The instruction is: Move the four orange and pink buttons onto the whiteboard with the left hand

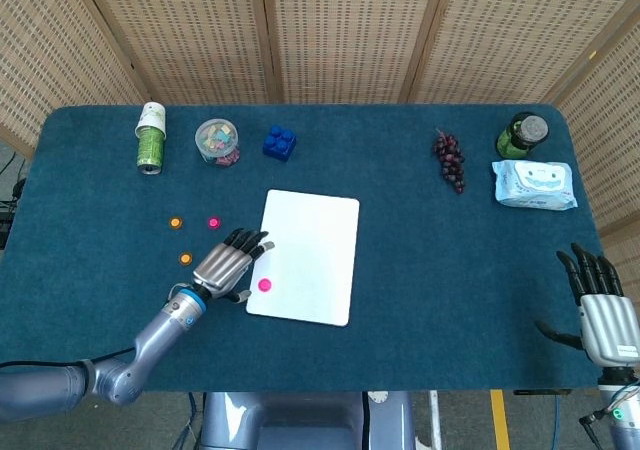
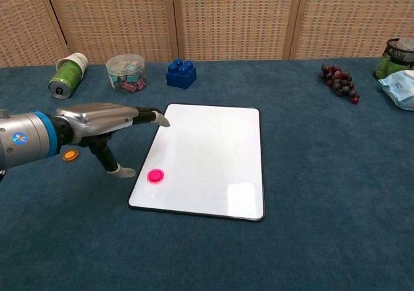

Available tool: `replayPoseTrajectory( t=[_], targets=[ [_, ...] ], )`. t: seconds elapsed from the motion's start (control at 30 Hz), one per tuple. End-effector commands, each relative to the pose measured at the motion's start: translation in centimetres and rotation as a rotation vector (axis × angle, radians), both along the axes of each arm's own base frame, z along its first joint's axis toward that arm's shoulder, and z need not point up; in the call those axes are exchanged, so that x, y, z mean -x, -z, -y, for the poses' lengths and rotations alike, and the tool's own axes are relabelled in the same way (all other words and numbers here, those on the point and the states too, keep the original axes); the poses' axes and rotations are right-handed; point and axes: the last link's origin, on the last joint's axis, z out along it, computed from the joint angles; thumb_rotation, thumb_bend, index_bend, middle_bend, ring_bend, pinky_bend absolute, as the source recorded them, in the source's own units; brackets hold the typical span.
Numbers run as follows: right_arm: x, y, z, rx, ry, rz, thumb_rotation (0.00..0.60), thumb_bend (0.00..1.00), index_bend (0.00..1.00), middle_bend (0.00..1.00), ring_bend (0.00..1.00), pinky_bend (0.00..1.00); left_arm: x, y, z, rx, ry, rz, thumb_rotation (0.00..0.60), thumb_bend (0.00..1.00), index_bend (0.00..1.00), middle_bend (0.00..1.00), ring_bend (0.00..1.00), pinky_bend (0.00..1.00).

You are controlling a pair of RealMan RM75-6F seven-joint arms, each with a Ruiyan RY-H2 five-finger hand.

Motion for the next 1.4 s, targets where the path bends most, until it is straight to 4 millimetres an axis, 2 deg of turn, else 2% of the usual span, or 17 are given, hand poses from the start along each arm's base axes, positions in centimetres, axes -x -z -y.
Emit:
replayPoseTrajectory(
  t=[0.03, 0.13, 0.23, 0.43, 0.8, 1.07, 1.4],
  targets=[
    [0.0, 0.0, 0.0, 0.001, 0.002, 0.002, 0.6, 0.0, 0.0, 0.0, 0.0, 0.0, 1.5, -1.5, -0.8, -0.05, -0.017, -0.011, 0.6, 0.29, 0.13, 0.0, 0.0, 0.0],
    [0.1, -0.1, 0.0, -0.001, 0.005, 0.004, 0.6, 0.0, 0.0, 0.0, 0.0, 0.0, 3.3, -2.9, -1.6, -0.088, -0.059, -0.029, 0.6, 0.3, 0.22, 0.0, 0.0, 0.0],
    [0.1, -0.1, 0.0, -0.003, 0.005, 0.007, 0.6, 0.0, 0.0, 0.0, 0.0, 0.0, 5.9, -4.4, -2.6, -0.134, -0.128, -0.051, 0.6, 0.3, 0.25, 0.0, 0.0, 0.0],
    [0.0, 0.1, 0.0, -0.009, 0.003, 0.003, 0.6, 0.0, 0.0, 0.0, 0.0, 0.0, 9.4, -5.4, -3.3, -0.153, -0.214, -0.062, 0.6, 0.32, 0.34, 0.0, 0.0, 0.0],
    [0.1, 0.2, 0.0, -0.011, 0.009, 0.005, 0.6, 0.0, 0.0, 0.0, 0.0, 0.0, 11.0, -5.1, -2.6, -0.128, -0.2, -0.074, 0.6, 0.35, 0.36, 0.0, 0.0, 0.0],
    [0.1, 0.1, 0.0, -0.018, 0.013, 0.022, 0.6, 0.0, 0.0, 0.0, 0.0, 0.0, 12.4, -4.2, -2.4, -0.134, -0.217, -0.079, 0.6, 0.35, 0.36, 0.0, 0.0, 0.0],
    [0.2, 0.1, 0.1, -0.023, 0.019, 0.024, 0.6, 0.0, 0.0, 0.0, 0.0, 0.0, 12.6, -3.4, -2.6, -0.13, -0.219, -0.064, 0.6, 0.35, 0.36, 0.0, 0.0, 0.0]
  ],
)
